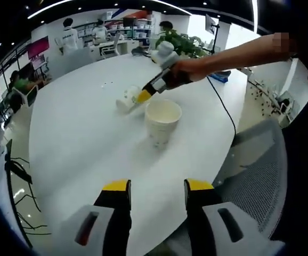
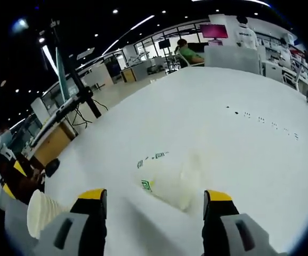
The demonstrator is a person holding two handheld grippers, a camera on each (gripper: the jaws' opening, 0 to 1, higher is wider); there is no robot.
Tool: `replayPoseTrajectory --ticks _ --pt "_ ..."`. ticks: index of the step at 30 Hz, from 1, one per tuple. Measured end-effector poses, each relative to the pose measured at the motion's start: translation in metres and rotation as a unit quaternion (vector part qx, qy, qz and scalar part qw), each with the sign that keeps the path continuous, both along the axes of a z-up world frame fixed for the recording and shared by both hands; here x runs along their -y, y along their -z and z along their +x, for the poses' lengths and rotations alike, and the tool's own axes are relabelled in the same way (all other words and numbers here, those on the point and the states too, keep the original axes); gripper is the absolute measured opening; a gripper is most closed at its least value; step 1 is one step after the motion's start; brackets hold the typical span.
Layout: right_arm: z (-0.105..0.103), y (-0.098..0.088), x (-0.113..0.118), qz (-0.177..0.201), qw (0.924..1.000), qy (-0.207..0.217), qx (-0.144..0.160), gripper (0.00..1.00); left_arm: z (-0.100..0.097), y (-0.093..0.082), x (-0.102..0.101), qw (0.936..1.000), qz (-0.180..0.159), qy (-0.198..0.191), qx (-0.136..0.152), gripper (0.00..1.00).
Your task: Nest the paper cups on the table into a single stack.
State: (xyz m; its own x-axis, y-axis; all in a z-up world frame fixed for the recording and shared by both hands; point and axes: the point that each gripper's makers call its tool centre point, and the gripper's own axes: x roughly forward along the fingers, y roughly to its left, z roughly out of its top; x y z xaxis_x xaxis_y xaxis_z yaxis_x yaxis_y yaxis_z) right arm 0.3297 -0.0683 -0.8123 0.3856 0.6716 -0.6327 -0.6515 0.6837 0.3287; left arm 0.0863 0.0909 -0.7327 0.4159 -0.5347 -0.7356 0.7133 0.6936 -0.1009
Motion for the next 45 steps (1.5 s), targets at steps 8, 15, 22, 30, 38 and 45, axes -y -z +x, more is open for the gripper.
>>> replayPoseTrajectory --ticks 8,15,22,30,38,45 --pt "-0.003 0.003 -0.023 0.012 0.9997 -0.021 -0.004 0.68 -0.002 0.003 -0.003 1.0 -0.002 -0.008 -0.002 0.37" --pt "-0.005 0.008 -0.035 0.017 0.9992 -0.035 -0.011 0.59 -0.009 0.002 -0.004 0.9999 -0.001 -0.013 -0.008 0.35" --pt "-0.001 0.006 -0.041 0.032 0.9994 -0.013 -0.004 0.34 -0.008 -0.001 -0.006 0.9998 -0.004 -0.019 -0.009 0.34" --pt "-0.001 -0.005 -0.048 0.062 0.998 0.011 0.001 0.06 -0.014 0.0 -0.006 0.9996 -0.011 -0.022 -0.014 0.33" --pt "-0.02 -0.024 -0.054 0.082 0.9966 0.004 0.005 0.0 -0.013 0.0 -0.007 0.9996 -0.014 -0.023 -0.013 0.33" --pt "-0.05 -0.055 -0.049 0.073 0.9971 -0.003 0.02 0.0 -0.01 0.002 -0.006 0.9993 -0.023 -0.03 -0.006 0.36"
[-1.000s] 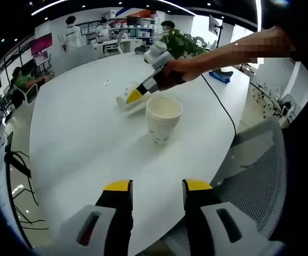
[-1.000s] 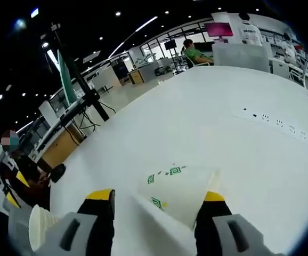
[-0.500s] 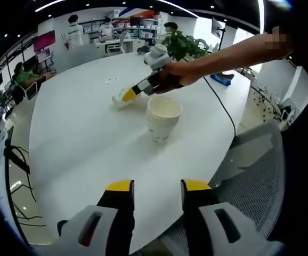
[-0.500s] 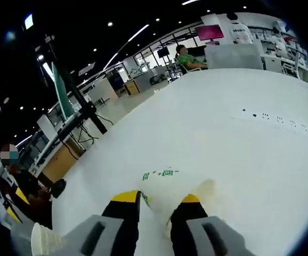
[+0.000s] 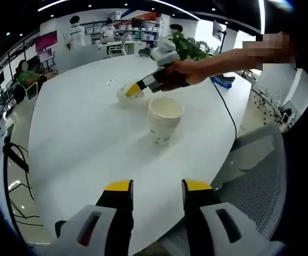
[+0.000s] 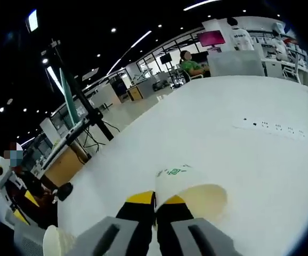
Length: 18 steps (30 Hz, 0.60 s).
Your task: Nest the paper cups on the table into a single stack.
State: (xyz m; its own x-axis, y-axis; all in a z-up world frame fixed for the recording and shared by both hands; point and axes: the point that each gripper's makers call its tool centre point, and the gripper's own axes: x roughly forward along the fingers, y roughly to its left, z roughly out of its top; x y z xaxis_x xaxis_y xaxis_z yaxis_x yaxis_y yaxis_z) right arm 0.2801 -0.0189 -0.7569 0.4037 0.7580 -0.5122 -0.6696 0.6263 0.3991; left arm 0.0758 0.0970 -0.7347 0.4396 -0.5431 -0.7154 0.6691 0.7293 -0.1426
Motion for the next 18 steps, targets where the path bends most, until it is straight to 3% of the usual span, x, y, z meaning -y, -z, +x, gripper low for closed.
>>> replayPoseTrajectory --ticks 2,5,18 --pt "-0.005 -0.006 0.004 -0.004 1.0 -0.001 0.004 0.0 0.001 0.002 0.0 1.0 -0.001 0.0 0.001 0.36" --pt "0.011 -0.006 0.014 0.001 1.0 0.007 -0.002 0.0 0.005 0.005 -0.003 1.0 -0.002 -0.004 0.003 0.37" --pt "0.02 -0.017 0.028 -0.021 0.9995 -0.016 0.019 0.0 0.015 0.006 -0.002 0.9998 -0.008 -0.003 0.015 0.38"
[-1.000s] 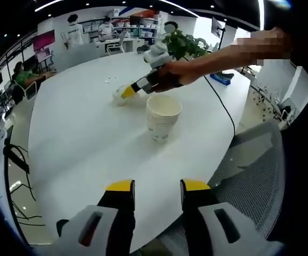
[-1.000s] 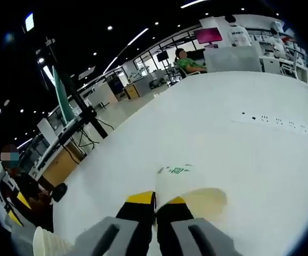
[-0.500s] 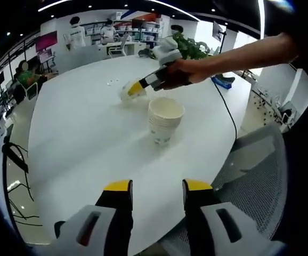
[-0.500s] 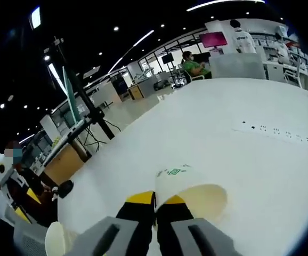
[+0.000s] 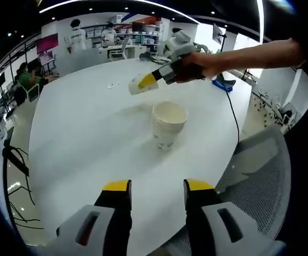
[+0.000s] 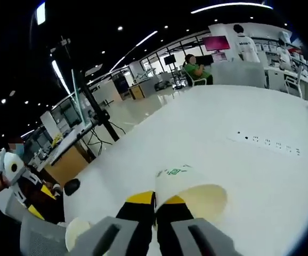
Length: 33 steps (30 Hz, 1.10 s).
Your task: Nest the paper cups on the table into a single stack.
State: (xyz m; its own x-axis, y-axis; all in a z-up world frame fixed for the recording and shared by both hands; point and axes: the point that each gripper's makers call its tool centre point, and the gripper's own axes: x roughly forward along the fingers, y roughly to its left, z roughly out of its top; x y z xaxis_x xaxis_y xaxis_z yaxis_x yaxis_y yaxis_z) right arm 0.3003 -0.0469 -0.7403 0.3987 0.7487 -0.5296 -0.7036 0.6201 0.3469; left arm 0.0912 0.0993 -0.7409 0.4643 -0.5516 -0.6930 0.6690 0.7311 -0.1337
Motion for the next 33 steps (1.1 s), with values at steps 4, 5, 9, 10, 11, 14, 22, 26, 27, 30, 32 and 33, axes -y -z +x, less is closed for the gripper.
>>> replayPoseTrajectory --ticks 4,5,9,10,11,14,22,26,27,30,32,33 --pt "-0.001 -0.003 0.007 -0.01 0.9999 -0.006 0.006 0.0 0.004 -0.002 -0.002 1.0 -0.001 0.0 0.004 0.37" --pt "-0.002 -0.004 0.008 -0.011 0.9999 -0.007 0.007 0.0 0.005 -0.002 -0.002 1.0 0.0 0.001 0.004 0.37" --pt "-0.011 -0.013 0.01 -0.023 0.9995 -0.017 0.015 0.0 0.005 -0.003 -0.003 1.0 0.001 0.004 0.007 0.37" --pt "-0.011 -0.016 0.01 -0.023 0.9994 -0.019 0.017 0.0 0.004 -0.004 -0.004 1.0 0.001 0.004 0.007 0.37" --pt "-0.011 -0.016 0.01 -0.024 0.9993 -0.021 0.018 0.0 0.005 -0.005 -0.004 1.0 0.001 0.004 0.008 0.37" --pt "-0.02 -0.03 0.009 -0.028 0.9988 -0.029 0.028 0.0 0.004 -0.006 -0.006 1.0 -0.002 0.001 0.007 0.37" --pt "-0.033 -0.039 0.001 -0.045 0.996 -0.06 0.048 0.0 0.006 -0.007 -0.006 0.9999 -0.002 0.007 0.008 0.37" --pt "-0.039 -0.042 -0.001 -0.055 0.9944 -0.072 0.054 0.0 0.007 -0.007 -0.004 0.9999 -0.002 0.011 0.008 0.37" --pt "-0.042 -0.043 -0.002 -0.055 0.9941 -0.075 0.056 0.0 0.007 -0.007 -0.003 0.9999 -0.002 0.012 0.009 0.37" --pt "-0.047 -0.046 -0.002 -0.062 0.9928 -0.083 0.061 0.0 0.007 -0.007 -0.003 0.9999 -0.003 0.013 0.008 0.36" --pt "-0.055 -0.051 -0.003 -0.068 0.9914 -0.09 0.066 0.0 0.007 -0.007 -0.002 0.9998 -0.004 0.015 0.008 0.36" --pt "-0.059 -0.054 -0.003 -0.071 0.9908 -0.092 0.07 0.0 0.007 -0.007 -0.001 0.9998 -0.004 0.017 0.008 0.36"
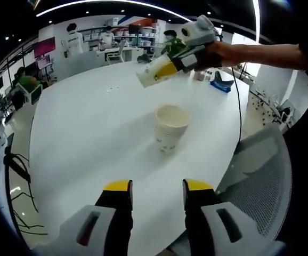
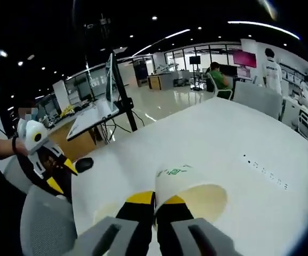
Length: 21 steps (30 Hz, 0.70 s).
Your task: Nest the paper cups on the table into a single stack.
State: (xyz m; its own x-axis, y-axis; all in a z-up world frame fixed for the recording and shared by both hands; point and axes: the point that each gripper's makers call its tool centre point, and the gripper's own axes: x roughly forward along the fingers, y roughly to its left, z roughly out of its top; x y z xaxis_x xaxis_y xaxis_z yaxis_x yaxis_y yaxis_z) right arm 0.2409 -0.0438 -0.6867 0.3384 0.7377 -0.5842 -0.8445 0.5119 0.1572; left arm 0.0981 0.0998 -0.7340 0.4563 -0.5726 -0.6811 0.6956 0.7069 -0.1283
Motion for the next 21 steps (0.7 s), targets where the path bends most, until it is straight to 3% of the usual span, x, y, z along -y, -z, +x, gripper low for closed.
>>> replayPoseTrajectory --ticks 4,7,14,21 --pt "-0.013 -0.006 0.001 -0.009 0.9998 -0.014 0.006 0.0 -0.001 0.001 0.003 1.0 0.0 0.007 -0.001 0.36" --pt "-0.026 -0.003 0.006 -0.043 0.9981 -0.041 0.017 0.0 0.001 0.003 0.004 0.9999 0.001 0.011 -0.002 0.35" --pt "-0.042 0.001 0.008 -0.061 0.9957 -0.069 0.003 0.0 0.002 0.002 0.009 0.9999 -0.002 0.016 -0.001 0.35" --pt "-0.058 0.006 0.004 -0.112 0.984 -0.137 0.02 0.0 0.0 0.005 0.011 0.9998 -0.003 0.018 -0.003 0.35"
